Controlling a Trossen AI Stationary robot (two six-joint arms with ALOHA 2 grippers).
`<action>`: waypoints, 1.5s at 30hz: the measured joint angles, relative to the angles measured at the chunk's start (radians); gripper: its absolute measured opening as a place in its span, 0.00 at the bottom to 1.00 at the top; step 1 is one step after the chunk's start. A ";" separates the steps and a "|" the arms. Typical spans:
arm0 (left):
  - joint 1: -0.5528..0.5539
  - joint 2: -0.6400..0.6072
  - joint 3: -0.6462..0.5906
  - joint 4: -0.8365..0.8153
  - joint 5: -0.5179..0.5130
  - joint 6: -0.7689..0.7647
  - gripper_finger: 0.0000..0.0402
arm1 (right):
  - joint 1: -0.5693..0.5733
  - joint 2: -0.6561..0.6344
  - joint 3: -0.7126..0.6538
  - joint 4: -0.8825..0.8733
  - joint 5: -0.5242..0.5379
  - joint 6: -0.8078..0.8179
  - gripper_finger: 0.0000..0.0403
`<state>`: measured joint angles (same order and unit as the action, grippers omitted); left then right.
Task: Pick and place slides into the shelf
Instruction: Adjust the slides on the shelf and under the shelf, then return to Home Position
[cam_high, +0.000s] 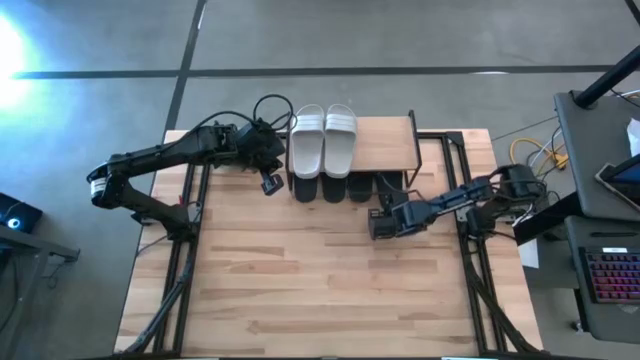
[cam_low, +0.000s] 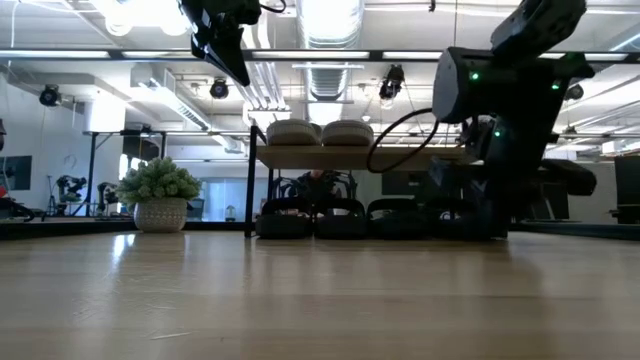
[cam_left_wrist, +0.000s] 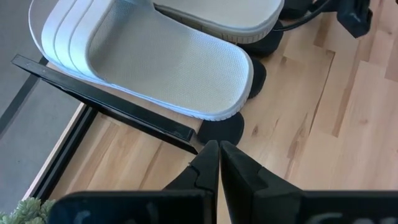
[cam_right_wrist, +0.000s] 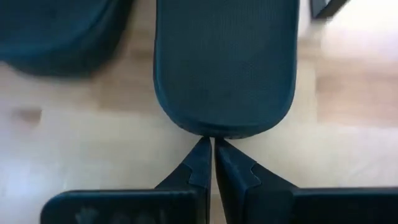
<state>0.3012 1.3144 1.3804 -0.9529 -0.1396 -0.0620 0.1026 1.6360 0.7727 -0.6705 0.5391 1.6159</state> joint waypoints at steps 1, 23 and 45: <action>0.000 0.000 0.000 0.000 0.000 0.000 0.00 | -0.006 -0.002 0.000 0.000 0.013 -0.009 0.03; 0.000 0.000 0.000 0.001 0.000 -0.006 0.00 | -0.045 -0.084 0.002 0.137 0.024 -0.234 0.03; 0.032 0.095 0.016 0.069 0.084 -0.073 0.00 | 0.175 -0.665 0.014 -0.054 0.116 -0.161 0.03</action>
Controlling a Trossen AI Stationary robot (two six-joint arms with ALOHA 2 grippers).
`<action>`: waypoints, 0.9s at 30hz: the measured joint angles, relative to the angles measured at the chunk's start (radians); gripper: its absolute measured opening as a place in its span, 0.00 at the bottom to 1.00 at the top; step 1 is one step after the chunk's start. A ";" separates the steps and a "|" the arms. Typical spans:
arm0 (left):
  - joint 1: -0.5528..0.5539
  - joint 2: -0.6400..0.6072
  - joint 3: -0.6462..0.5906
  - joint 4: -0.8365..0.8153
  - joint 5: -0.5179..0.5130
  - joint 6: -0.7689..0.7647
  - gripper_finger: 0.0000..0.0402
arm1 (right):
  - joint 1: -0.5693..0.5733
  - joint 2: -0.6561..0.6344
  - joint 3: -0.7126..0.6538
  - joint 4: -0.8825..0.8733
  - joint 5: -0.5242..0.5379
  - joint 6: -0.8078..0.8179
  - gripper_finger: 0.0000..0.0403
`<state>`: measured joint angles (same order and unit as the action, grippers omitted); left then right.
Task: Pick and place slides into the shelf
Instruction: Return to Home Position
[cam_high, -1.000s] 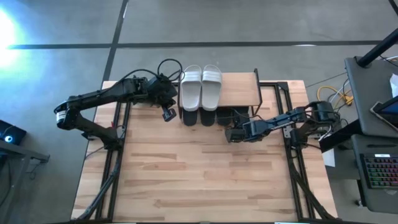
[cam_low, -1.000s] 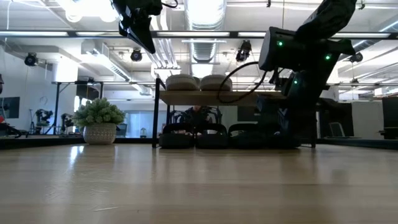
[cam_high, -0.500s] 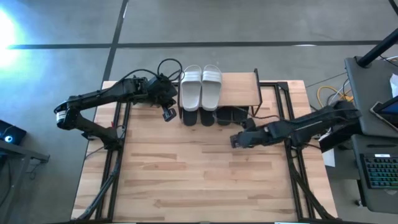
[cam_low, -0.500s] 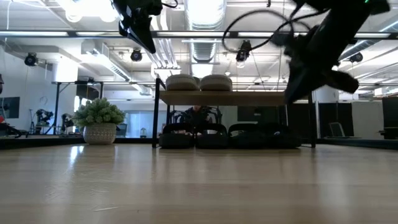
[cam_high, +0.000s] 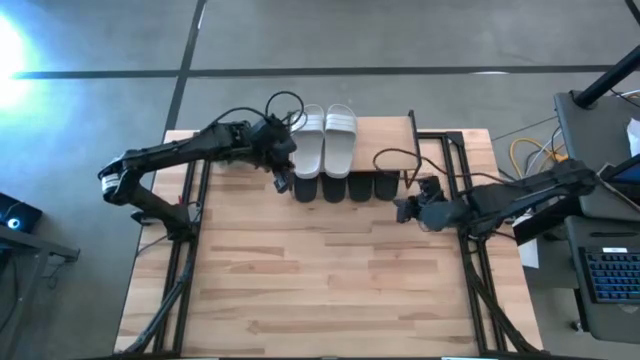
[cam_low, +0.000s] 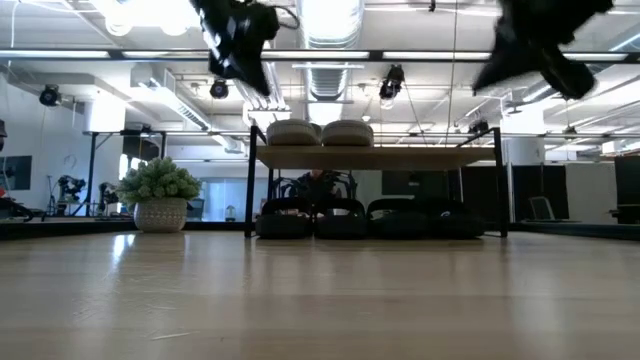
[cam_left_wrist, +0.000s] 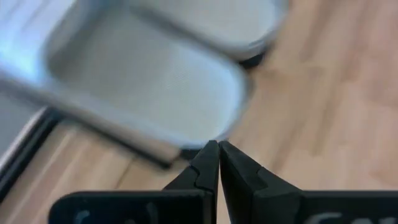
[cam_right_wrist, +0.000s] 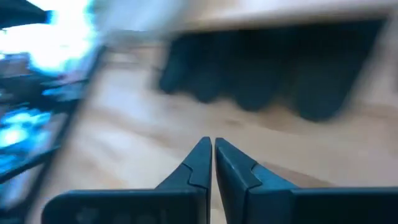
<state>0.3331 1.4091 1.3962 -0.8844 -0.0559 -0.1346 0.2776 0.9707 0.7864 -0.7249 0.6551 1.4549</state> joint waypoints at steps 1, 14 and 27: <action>0.001 0.000 0.010 0.016 0.046 0.019 0.00 | 0.003 -0.024 0.000 0.068 -0.003 -0.077 0.03; -0.029 -0.225 0.124 0.202 -0.171 -0.016 0.00 | 0.036 -0.228 0.223 0.180 0.021 -0.646 0.03; -0.208 -0.524 -0.412 0.750 0.024 -0.208 0.00 | 0.064 -0.384 0.007 0.348 -0.240 -0.836 0.03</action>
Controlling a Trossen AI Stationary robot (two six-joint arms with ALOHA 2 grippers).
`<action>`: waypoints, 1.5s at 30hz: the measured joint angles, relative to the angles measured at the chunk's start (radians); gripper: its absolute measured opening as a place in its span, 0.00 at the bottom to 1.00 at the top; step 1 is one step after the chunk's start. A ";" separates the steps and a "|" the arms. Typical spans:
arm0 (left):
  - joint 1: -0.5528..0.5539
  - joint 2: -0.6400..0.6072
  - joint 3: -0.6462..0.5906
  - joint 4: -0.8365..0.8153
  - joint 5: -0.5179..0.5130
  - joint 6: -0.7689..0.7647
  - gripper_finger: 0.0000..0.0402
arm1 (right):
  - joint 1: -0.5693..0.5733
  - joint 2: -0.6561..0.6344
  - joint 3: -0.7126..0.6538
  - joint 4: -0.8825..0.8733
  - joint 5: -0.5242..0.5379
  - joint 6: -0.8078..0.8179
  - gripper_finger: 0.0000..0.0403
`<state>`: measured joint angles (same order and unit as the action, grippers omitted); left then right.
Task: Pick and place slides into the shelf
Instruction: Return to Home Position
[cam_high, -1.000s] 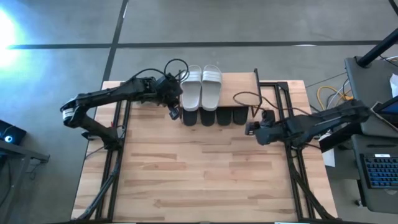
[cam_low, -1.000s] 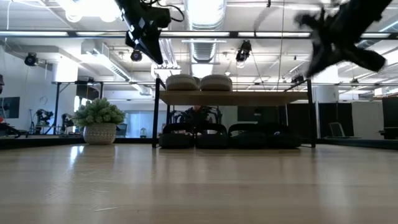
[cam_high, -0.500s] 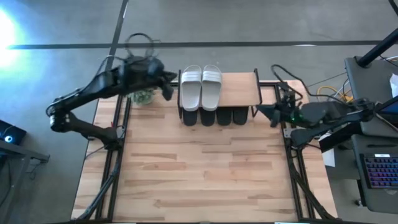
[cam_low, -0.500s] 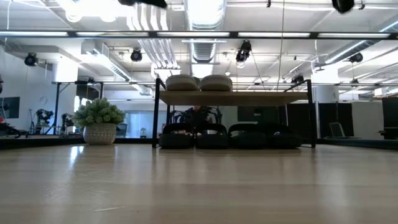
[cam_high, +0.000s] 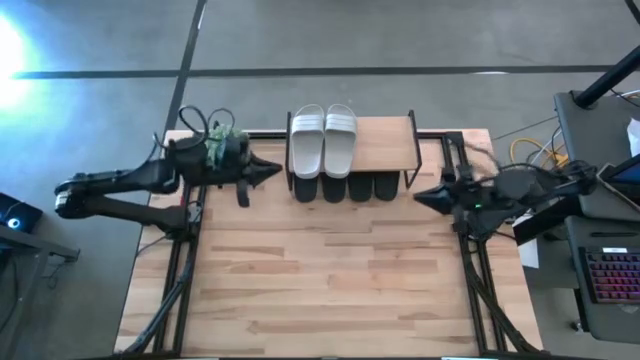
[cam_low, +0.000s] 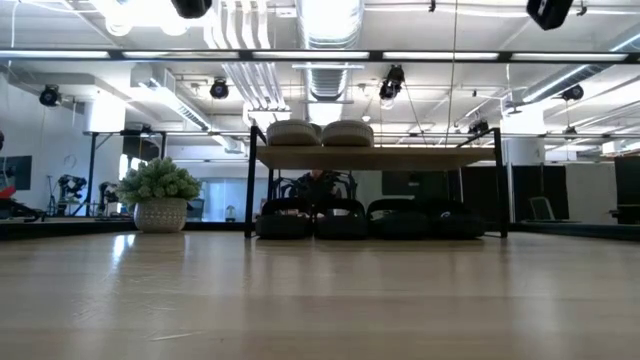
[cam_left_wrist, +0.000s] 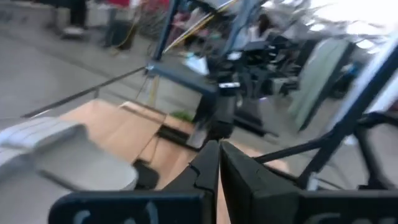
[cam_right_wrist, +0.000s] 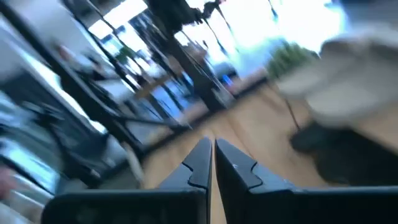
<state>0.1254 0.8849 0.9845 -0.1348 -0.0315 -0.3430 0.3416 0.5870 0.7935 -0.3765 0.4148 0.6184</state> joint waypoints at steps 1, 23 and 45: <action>0.000 -0.012 -0.055 0.068 0.027 0.000 0.00 | 0.000 -0.045 -0.033 0.046 -0.015 -0.029 0.03; -0.003 -0.383 -0.582 0.257 0.019 0.131 0.00 | 0.001 -0.528 -0.257 -0.025 -0.097 -0.080 0.03; -0.003 -0.842 -0.722 0.070 -0.041 0.226 0.00 | 0.000 -0.587 -0.372 0.046 -0.153 -0.538 0.03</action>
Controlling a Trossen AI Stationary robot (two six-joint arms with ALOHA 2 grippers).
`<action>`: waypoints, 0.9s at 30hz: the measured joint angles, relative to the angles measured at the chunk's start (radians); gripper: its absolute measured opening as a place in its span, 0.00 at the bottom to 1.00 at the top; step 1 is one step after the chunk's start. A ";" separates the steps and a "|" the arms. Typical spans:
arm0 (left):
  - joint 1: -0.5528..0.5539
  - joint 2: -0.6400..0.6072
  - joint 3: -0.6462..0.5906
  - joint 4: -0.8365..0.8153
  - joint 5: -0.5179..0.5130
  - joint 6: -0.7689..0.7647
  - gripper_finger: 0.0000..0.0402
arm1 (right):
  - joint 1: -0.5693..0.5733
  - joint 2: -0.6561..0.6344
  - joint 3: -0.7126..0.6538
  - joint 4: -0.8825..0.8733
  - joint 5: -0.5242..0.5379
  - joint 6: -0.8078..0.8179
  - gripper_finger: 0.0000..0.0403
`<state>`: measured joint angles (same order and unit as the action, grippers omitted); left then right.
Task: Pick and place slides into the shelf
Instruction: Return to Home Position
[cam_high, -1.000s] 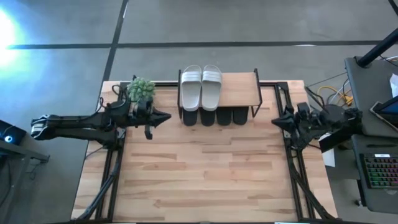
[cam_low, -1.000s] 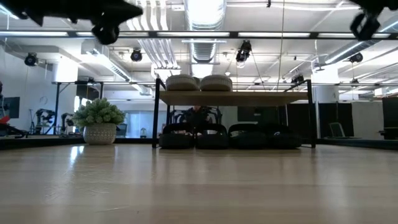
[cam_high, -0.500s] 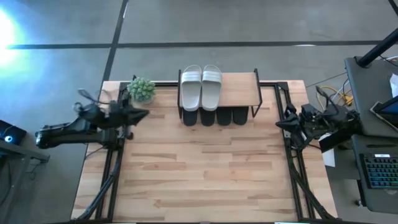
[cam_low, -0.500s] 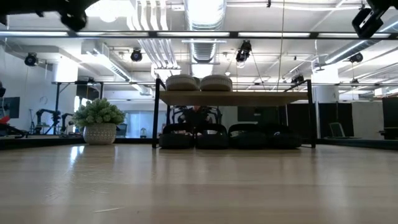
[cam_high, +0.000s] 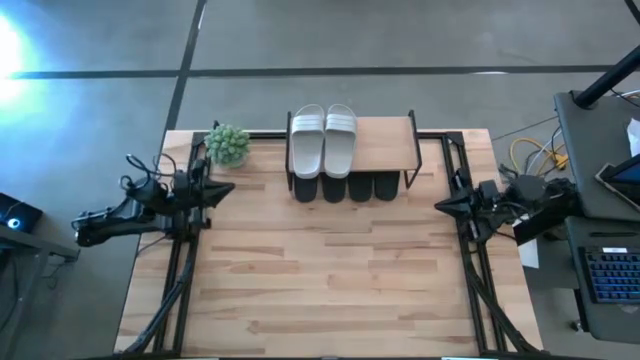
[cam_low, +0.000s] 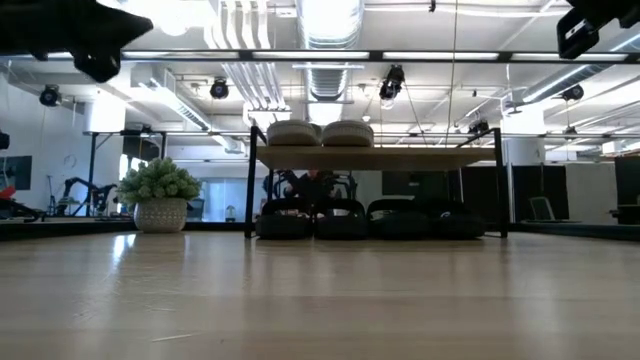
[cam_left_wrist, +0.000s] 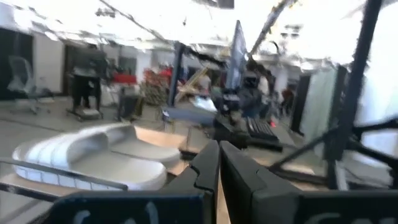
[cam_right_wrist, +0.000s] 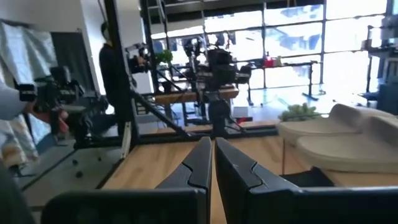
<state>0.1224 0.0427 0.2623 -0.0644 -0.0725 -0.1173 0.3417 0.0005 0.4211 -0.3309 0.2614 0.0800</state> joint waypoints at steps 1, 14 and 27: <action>0.000 -0.009 -0.022 0.032 -0.013 0.000 0.00 | 0.000 0.000 -0.015 0.022 -0.008 -0.001 0.03; 0.001 -0.015 -0.145 0.086 -0.093 0.145 0.00 | -0.017 0.036 -0.247 0.377 0.063 0.110 0.03; 0.002 -0.015 -0.151 0.086 -0.129 0.098 0.00 | -0.201 0.159 -0.317 0.516 0.022 0.150 0.03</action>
<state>0.1242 0.0280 0.1114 0.0212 -0.2012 -0.0194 0.1410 0.1594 0.1042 0.1851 0.2834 0.2304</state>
